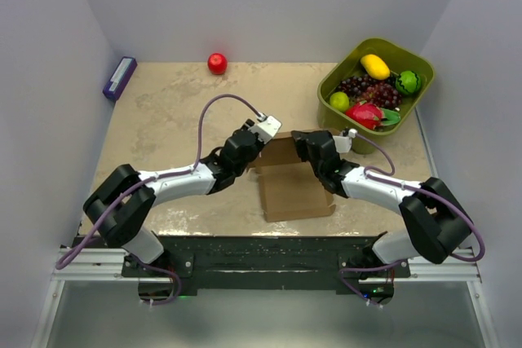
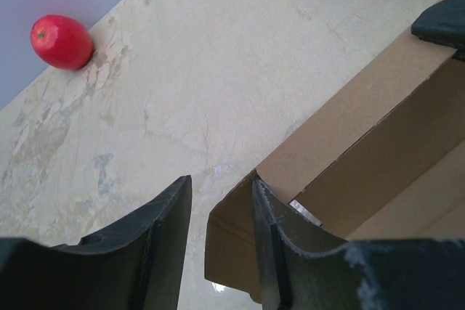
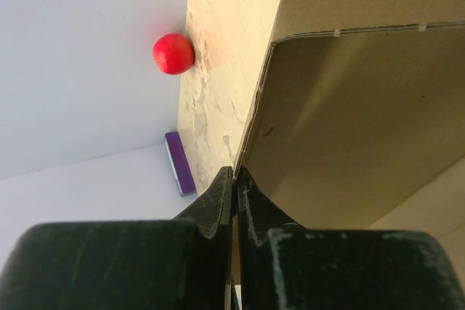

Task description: Fold the paper box

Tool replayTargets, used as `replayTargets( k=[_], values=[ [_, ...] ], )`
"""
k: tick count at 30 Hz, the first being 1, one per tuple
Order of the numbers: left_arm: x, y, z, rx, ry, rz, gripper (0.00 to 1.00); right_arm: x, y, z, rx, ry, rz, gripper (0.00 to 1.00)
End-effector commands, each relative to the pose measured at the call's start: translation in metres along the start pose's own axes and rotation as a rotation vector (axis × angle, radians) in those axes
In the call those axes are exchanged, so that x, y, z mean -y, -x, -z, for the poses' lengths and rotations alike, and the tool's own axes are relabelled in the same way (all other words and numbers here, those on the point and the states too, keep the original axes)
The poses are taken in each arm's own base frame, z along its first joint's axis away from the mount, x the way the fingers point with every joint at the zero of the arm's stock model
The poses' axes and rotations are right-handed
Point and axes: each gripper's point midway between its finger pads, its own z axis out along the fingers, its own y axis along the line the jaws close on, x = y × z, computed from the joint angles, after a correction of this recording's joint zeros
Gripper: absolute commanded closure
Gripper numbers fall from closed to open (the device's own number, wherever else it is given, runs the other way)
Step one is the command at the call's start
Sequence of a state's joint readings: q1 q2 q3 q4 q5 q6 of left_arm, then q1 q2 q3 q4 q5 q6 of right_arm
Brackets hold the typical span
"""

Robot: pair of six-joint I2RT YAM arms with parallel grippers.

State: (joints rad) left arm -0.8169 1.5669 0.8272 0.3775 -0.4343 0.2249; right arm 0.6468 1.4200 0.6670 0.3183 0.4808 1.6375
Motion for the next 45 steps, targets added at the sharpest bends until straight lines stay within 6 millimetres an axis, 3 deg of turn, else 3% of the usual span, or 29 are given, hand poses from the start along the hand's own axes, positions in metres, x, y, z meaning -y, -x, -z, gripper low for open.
replayTargets(
  k=[1, 5, 14, 26, 37, 45],
  values=[
    [0.016, 0.030, -0.005, 0.146, -0.087, -0.019, 0.57, -0.009, -0.005, 0.004, -0.018, 0.039, 0.015, 1.00],
    [0.019, 0.031, -0.001, 0.162, -0.116, -0.042, 0.57, -0.009, -0.005, 0.004, -0.019, 0.039, 0.015, 1.00],
    [0.018, 0.008, 0.004, 0.074, -0.134, -0.164, 0.51, -0.012, -0.003, 0.008, -0.018, 0.047, 0.012, 1.00],
    [0.023, 0.004, 0.014, 0.039, -0.210, -0.224, 0.39, -0.014, 0.000, 0.011, -0.009, 0.054, 0.011, 1.00],
    [0.023, 0.008, 0.026, 0.059, -0.244, -0.262, 0.36, -0.014, 0.000, 0.012, -0.014, 0.056, 0.008, 1.00],
    [0.020, 0.005, 0.014, 0.055, -0.221, -0.294, 0.38, -0.015, -0.001, 0.012, -0.019, 0.060, 0.004, 1.00]
  ],
)
